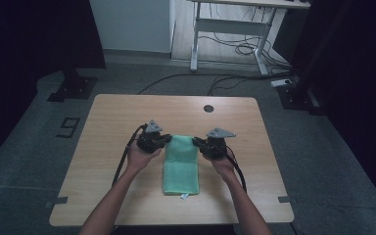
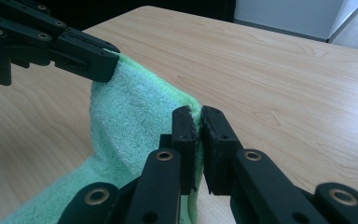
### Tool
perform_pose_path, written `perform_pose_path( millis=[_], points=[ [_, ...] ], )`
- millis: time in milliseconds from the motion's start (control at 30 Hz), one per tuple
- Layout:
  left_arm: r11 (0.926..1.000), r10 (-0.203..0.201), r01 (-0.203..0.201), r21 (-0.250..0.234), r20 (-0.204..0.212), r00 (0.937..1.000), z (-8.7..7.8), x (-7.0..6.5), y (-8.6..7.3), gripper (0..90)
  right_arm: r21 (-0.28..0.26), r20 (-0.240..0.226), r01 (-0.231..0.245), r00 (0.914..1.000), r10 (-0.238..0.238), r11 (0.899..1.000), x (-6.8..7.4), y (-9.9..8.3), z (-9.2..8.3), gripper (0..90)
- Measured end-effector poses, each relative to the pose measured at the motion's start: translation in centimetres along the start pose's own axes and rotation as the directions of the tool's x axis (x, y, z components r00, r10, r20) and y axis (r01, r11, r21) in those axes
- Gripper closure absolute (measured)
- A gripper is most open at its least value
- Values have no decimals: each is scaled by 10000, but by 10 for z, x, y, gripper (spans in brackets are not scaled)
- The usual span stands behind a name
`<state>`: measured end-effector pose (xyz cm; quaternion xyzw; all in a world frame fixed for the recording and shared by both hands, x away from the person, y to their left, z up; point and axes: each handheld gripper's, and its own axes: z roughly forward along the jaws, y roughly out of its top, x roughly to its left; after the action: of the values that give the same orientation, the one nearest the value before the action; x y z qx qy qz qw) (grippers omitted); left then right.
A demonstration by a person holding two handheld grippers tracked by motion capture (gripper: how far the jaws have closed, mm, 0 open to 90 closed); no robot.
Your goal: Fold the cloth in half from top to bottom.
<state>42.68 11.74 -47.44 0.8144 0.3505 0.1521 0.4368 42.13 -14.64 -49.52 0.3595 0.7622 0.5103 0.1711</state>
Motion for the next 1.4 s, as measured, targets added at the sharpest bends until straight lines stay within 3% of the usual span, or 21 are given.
perform_pose_path(
  millis=[433, 933, 1067, 1400],
  points=[
    [9997, 245, -246, 33, 282, 9993, -18, -19, -18, 853, 33, -356, 205, 9992, -203, 9998, 16, -16, -15, 835],
    [9995, -267, 257, 199, 512, 9983, -17, -19, -28, 854, 192, -520, 109, 9986, -99, 9998, 19, -22, -16, 835],
    [9995, -272, 262, 191, 553, 9981, -20, -23, -32, 854, 208, -719, -145, 9973, 159, 9997, 19, -24, -19, 834],
    [9990, -428, 419, 123, 810, 9958, -27, -33, -43, 855, 196, -913, -131, 9957, 148, 9997, 26, -34, -27, 834]
  ],
)
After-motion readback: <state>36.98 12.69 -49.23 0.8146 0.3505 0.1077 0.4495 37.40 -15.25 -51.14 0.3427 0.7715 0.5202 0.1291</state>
